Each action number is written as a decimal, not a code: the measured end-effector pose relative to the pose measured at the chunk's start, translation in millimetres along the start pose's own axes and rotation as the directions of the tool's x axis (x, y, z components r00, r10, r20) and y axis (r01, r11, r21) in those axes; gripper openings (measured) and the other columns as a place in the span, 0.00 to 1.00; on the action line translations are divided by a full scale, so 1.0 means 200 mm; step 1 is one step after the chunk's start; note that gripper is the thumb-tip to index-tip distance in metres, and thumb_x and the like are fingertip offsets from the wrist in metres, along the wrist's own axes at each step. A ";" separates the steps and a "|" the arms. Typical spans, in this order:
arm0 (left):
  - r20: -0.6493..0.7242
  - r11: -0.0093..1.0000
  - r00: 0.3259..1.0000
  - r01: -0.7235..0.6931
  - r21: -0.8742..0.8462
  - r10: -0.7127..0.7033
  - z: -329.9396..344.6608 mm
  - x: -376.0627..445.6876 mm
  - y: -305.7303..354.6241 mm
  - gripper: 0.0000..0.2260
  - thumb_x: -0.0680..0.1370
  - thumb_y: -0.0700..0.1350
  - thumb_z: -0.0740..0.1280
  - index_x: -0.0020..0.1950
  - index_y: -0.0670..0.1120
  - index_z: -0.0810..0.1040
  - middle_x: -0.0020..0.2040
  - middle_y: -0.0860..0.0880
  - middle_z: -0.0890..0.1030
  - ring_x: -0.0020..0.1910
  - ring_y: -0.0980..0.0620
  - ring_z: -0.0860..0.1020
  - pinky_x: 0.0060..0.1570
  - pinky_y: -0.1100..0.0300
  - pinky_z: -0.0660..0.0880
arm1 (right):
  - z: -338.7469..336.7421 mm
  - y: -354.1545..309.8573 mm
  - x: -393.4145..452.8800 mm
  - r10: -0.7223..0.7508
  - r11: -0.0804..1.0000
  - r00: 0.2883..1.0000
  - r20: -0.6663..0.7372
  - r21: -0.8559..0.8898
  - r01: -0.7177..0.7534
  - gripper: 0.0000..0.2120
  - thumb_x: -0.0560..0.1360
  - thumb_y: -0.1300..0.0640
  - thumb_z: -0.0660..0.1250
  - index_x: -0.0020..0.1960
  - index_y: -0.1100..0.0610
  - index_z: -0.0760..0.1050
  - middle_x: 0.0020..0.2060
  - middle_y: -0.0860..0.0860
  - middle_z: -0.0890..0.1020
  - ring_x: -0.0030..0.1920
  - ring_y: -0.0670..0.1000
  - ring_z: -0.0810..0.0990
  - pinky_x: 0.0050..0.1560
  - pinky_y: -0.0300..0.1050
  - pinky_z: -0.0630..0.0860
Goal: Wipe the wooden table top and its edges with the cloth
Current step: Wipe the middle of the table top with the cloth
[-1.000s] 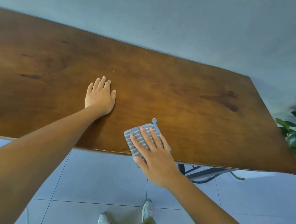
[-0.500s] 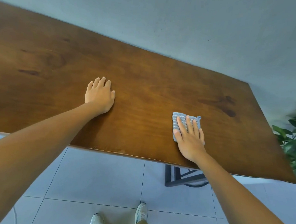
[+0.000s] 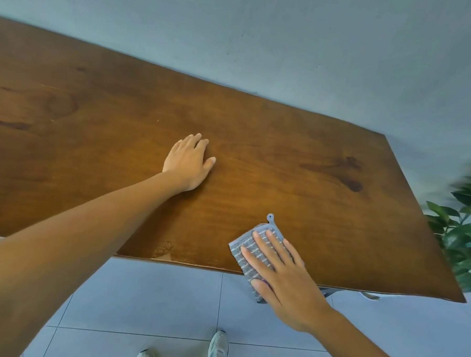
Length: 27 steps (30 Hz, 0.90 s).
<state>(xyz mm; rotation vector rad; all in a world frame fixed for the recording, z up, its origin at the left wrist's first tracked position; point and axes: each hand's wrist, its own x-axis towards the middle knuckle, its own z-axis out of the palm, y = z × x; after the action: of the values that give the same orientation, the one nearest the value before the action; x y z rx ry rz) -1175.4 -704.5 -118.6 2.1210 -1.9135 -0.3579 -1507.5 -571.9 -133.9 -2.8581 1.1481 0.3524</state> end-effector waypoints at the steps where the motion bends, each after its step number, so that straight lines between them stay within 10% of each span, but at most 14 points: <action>1: 0.010 1.000 1.000 -0.013 0.010 0.012 0.02 0.01 0.02 0.29 0.85 0.61 0.53 0.82 0.47 0.59 0.83 0.47 0.57 0.82 0.47 0.54 0.80 0.49 0.53 | -0.02 0.05 0.01 -0.027 1.000 1.000 0.017 -0.003 0.027 0.27 0.86 0.38 0.42 0.82 0.40 0.40 0.83 0.46 0.42 0.82 0.51 0.39 0.79 0.55 0.43; 10: -0.022 0.994 1.000 0.012 0.107 -0.010 0.14 0.03 0.04 0.31 0.84 0.65 0.47 0.84 0.51 0.54 0.84 0.51 0.52 0.83 0.51 0.48 0.80 0.51 0.47 | -0.17 0.58 0.46 0.107 0.977 0.988 0.115 0.173 -0.126 0.25 0.83 0.35 0.36 0.78 0.32 0.32 0.79 0.39 0.31 0.77 0.43 0.26 0.79 0.53 0.34; 18: -0.059 0.992 0.998 0.042 0.123 -0.034 0.16 0.03 0.04 0.30 0.84 0.65 0.47 0.83 0.53 0.55 0.84 0.52 0.53 0.83 0.53 0.48 0.81 0.52 0.47 | -0.23 0.58 0.83 0.503 0.805 0.847 0.171 0.266 -0.531 0.28 0.84 0.38 0.36 0.81 0.41 0.33 0.81 0.50 0.33 0.80 0.55 0.30 0.78 0.59 0.33; 27: -0.090 0.992 0.995 0.041 0.123 -0.030 0.16 0.03 0.05 0.29 0.84 0.64 0.48 0.83 0.54 0.56 0.84 0.53 0.54 0.83 0.54 0.49 0.81 0.53 0.47 | -0.16 0.37 0.44 -0.022 0.990 0.999 0.050 0.141 0.015 0.27 0.83 0.37 0.35 0.80 0.38 0.32 0.80 0.46 0.31 0.78 0.51 0.26 0.78 0.56 0.32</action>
<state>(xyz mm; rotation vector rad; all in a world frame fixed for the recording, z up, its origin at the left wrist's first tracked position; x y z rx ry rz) -1196.1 -712.1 -144.6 2.2117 -1.8959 -0.1522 -1491.3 -688.4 -119.6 -2.7202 1.0906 0.3279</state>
